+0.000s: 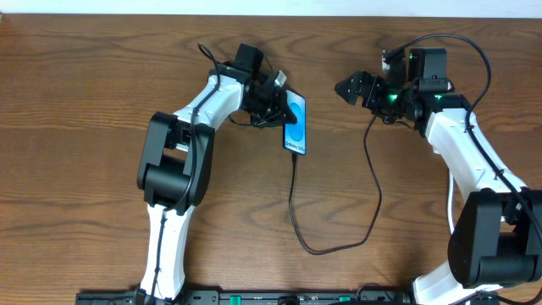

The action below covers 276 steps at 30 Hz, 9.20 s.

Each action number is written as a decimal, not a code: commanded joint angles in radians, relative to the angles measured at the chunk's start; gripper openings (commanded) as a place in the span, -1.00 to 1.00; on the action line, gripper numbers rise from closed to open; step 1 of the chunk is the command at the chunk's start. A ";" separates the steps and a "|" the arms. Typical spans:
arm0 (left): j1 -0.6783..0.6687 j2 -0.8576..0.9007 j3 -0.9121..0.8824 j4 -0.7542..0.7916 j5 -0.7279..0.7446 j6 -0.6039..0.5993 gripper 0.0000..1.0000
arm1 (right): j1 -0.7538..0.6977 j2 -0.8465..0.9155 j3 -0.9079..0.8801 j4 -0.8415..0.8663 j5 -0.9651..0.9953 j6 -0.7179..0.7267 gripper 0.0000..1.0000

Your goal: Plug charger to phone and switch on socket

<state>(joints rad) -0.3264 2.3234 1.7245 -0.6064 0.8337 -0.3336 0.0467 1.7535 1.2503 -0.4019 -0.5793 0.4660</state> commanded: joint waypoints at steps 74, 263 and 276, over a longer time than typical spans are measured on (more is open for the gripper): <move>0.067 -0.428 0.015 0.092 -0.925 0.161 0.86 | -0.363 0.049 0.393 -0.774 0.678 -0.099 0.98; 0.067 -0.427 0.011 0.088 -0.925 0.161 0.87 | -0.019 -1.748 -1.245 0.324 0.543 -0.753 0.99; 0.067 -0.427 0.011 0.088 -0.925 0.161 0.87 | -0.019 -1.748 -1.245 0.323 0.546 -0.728 0.98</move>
<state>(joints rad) -0.2581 1.8927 1.7424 -0.5182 -0.0814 -0.1822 0.0219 0.0124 0.0067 -0.0704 -0.0444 -0.2733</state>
